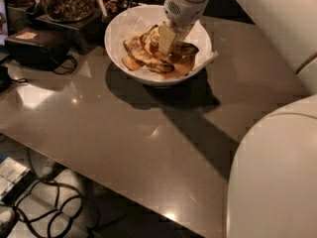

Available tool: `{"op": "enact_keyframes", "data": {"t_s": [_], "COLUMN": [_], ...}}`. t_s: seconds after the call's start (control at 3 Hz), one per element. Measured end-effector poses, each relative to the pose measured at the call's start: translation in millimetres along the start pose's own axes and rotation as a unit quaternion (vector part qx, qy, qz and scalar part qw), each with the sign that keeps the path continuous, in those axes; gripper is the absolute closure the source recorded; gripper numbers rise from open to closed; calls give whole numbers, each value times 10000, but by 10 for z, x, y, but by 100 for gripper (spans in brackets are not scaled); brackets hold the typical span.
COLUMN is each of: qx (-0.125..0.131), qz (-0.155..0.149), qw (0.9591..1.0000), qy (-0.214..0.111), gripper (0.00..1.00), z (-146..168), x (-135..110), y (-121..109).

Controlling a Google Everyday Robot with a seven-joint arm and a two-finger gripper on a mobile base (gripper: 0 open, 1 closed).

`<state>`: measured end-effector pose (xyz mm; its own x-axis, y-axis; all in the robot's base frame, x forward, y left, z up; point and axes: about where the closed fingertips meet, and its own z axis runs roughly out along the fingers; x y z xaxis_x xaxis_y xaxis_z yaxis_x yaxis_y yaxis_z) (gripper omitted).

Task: Pick banana from white bowl

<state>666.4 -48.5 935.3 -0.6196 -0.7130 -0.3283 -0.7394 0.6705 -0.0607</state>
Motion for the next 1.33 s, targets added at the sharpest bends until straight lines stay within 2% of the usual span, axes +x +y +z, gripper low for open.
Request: {"op": "enact_keyframes", "data": {"t_s": [0.33, 0.67, 1.0, 1.33], "qx": [-298, -302, -405, -620], "qz": [5, -24, -410, -1022], "qw": [9968, 9967, 9955, 9907], "qy": [-746, -760, -752, -649], "gripper": [100, 100, 100, 100], "z": [-427, -430, -636, -909], "x": [166, 149, 222, 416], "y": [22, 27, 256, 624]}}
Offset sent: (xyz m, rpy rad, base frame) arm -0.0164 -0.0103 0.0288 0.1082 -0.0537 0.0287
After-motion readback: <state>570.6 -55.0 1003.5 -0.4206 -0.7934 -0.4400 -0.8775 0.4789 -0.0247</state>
